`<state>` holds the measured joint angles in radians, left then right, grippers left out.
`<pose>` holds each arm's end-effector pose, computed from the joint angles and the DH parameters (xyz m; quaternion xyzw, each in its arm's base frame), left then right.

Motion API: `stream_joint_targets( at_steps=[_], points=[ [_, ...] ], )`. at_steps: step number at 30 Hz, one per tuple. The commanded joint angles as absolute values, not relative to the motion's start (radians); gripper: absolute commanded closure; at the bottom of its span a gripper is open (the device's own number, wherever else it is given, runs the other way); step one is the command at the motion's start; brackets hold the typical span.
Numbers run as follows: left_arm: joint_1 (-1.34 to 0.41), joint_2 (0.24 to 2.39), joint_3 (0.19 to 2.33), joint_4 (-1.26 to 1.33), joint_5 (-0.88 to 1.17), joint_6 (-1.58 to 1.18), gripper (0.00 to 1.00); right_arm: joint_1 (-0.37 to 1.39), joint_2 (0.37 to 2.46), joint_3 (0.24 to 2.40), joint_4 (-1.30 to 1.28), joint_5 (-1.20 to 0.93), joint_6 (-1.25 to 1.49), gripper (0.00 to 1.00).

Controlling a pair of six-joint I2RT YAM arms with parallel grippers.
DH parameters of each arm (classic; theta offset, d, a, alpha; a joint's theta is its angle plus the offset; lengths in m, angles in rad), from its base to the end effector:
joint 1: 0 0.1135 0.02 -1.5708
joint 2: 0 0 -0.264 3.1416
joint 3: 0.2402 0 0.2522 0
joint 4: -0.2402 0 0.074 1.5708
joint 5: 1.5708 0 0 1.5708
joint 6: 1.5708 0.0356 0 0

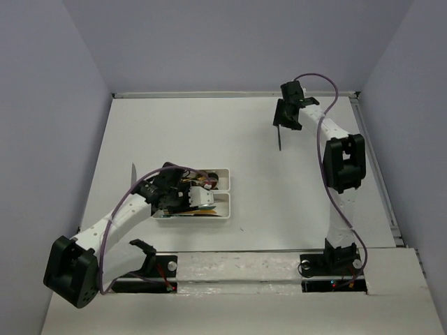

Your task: Sort the eating utensils into containers

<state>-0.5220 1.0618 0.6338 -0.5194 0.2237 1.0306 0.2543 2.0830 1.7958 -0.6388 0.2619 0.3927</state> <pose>0.1717 -0.1079 0.2087 0.6871 0.6509 -0.0262 0.3217 0.4538 0.1084 0.2451 0.1063 0.9352 -0.0176 0.3372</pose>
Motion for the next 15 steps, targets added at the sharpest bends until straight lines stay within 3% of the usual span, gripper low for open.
stream_joint_targets(
  at_steps=[1, 10, 13, 15],
  points=[
    [-0.528, 1.006, 0.683, -0.56, 0.212, 1.035, 0.44, 0.239, 2.256, 1.991, -0.722, 0.255, 0.298, 0.35],
    [-0.528, 0.997, 0.715, -0.557, 0.216, 0.986, 0.42, 0.23, 2.543, 2.301, -0.865, 0.275, 0.227, 0.41],
    [-0.528, 0.993, 0.713, -0.555, 0.207, 0.979, 0.41, 0.23, 2.548, 2.278, -0.894, 0.252, 0.235, 0.51],
    [-0.528, 0.989, 0.715, -0.558, 0.196, 0.979, 0.41, 0.23, 2.528, 2.231, -0.887, 0.242, 0.248, 0.51]
  ],
)
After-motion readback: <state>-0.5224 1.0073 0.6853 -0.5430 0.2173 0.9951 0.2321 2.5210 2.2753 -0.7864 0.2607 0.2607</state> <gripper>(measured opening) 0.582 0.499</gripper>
